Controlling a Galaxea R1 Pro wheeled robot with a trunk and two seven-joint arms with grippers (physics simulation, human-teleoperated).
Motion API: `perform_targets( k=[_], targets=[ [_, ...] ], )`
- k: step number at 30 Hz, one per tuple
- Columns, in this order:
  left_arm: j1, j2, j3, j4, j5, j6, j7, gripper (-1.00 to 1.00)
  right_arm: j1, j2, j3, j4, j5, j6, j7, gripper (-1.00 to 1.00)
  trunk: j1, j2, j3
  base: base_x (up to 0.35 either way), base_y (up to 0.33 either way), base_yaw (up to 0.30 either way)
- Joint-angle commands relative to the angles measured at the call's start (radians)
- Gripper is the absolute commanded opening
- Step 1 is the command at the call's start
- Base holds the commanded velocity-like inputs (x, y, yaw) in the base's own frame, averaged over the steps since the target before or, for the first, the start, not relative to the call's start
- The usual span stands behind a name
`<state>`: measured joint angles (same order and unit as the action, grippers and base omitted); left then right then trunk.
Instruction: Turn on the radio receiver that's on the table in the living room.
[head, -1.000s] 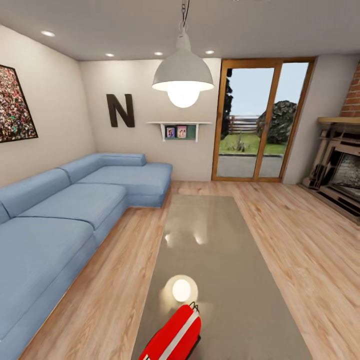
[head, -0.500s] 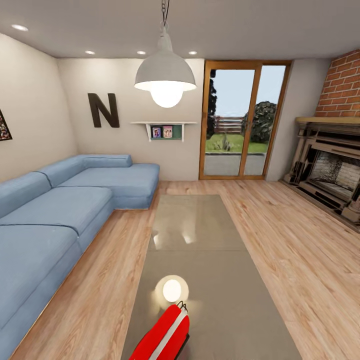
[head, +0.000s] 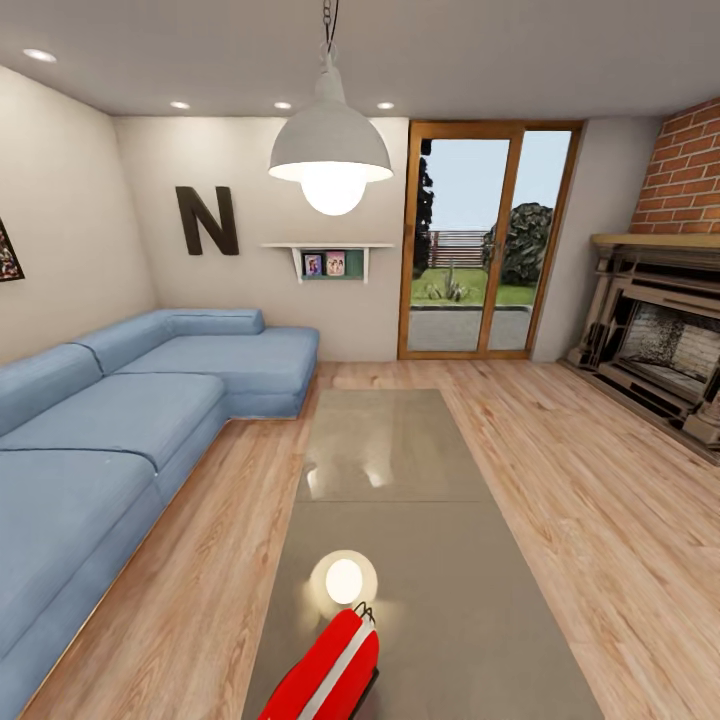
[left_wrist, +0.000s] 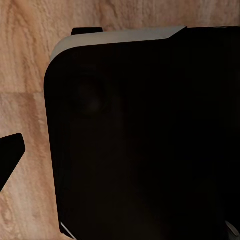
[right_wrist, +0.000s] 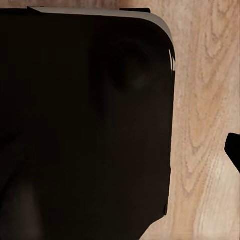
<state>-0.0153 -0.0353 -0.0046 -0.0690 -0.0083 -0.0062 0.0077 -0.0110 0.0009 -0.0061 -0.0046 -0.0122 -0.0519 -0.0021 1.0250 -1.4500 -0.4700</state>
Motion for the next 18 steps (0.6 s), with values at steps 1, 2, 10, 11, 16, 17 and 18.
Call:
perform_targets(
  k=[1, 2, 10, 11, 16, 17, 18],
  targets=[
    [0.0, 0.0, 0.0, 0.0, 0.0, 0.0, 0.0, 1.0, 0.0, 0.0, 0.0, 0.0, 0.0, -0.001, 0.0, 1.0, 0.0, 0.0, 0.0, 0.0, 0.0, 0.0],
    [0.0, 0.0, 0.0, 0.0, 0.001, 0.0, 0.0, 1.0, 0.0, -0.001, 0.001, 0.0, 0.001, -0.002, 0.001, 1.0, 0.0, 0.0, 0.0, 0.0, 0.0, 0.0],
    [0.001, 0.0, 0.0, 0.0, 0.002, 0.0, 0.0, 1.0, 0.0, -0.002, 0.002, 0.0, 0.001, -0.001, 0.0, 1.0, 0.0, 0.0, 0.0, 0.0, 0.0, 0.0],
    [0.001, 0.0, 0.0, 0.0, 0.002, 0.0, 0.0, 1.0, 0.0, -0.002, 0.002, 0.0, 0.001, -0.001, 0.0, 1.0, 0.0, 0.0, 0.0, 0.0, 0.0, 0.0],
    [0.0, 0.0, 0.0, 0.0, 0.003, 0.0, 0.0, 1.0, 0.0, -0.002, 0.002, 0.0, 0.0, -0.002, 0.0, 1.0, 0.0, 0.0, 0.0, 0.0, 0.0, 0.0],
    [0.001, 0.0, 0.0, 0.0, 0.003, -0.001, 0.0, 1.0, 0.0, -0.002, 0.002, 0.0, 0.001, -0.002, 0.0, 1.0, 0.0, 0.0, 0.0, 0.0, 0.0, 0.0],
    [0.0, 0.0, 0.0, 0.0, 0.003, -0.001, 0.0, 1.0, 0.0, -0.002, 0.002, 0.0, 0.001, -0.002, 0.0, 1.0, 0.0, 0.0, 0.0, 0.0, 0.0, 0.0]
  ],
)
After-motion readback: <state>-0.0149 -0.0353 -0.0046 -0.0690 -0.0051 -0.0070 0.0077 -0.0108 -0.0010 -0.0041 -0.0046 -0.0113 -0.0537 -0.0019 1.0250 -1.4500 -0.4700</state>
